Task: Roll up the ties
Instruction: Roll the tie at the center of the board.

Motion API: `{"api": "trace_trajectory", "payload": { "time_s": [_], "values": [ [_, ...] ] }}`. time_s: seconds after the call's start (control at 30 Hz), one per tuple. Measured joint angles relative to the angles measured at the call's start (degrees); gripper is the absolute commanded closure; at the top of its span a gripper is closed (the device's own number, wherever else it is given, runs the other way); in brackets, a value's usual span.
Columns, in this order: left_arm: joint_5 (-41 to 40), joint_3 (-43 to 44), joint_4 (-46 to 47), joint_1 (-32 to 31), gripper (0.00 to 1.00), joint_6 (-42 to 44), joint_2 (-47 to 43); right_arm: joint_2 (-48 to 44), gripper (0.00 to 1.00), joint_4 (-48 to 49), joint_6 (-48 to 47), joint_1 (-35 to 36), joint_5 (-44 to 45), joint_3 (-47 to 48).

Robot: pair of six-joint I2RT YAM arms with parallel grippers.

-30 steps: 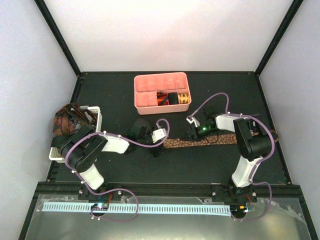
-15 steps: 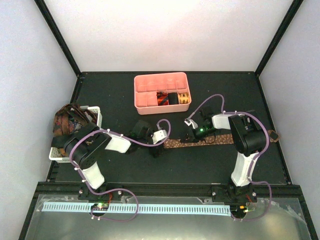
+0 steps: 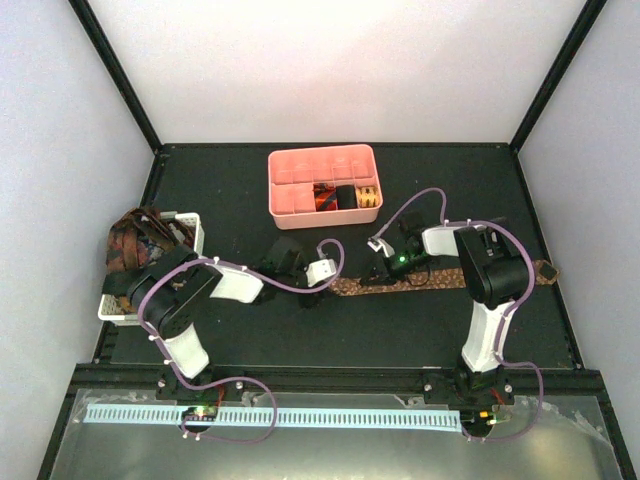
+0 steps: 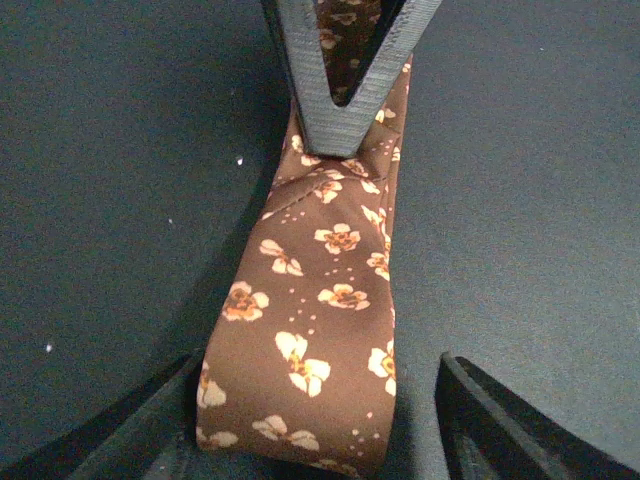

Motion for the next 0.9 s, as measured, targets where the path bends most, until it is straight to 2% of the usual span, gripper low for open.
{"api": "trace_trajectory", "payload": {
  "time_s": [0.17, 0.5, 0.73, 0.83, 0.9],
  "values": [
    [1.05, 0.9, -0.04, 0.0, 0.56, 3.63, 0.0, 0.2, 0.98, -0.2, -0.11, 0.02, 0.0, 0.31],
    [4.85, 3.15, -0.7, -0.17, 0.55, 7.8, 0.07, 0.24, 0.98, -0.24, -0.15, 0.02, 0.0, 0.33],
    [6.01, 11.78, -0.55, -2.75, 0.53, 5.01, 5.22, 0.26, 0.98, -0.24, -0.15, 0.0, -0.09, 0.33],
    [6.21, 13.75, -0.57, -3.5, 0.48, 3.93, 7.89, 0.26, 0.98, -0.22, -0.15, 0.0, -0.09, 0.33],
    [6.16, 13.92, -0.87, -3.54, 0.39, 2.73, 8.79, 0.26, 0.98, -0.22, -0.15, 0.02, -0.09, 0.33]
  ]
}}
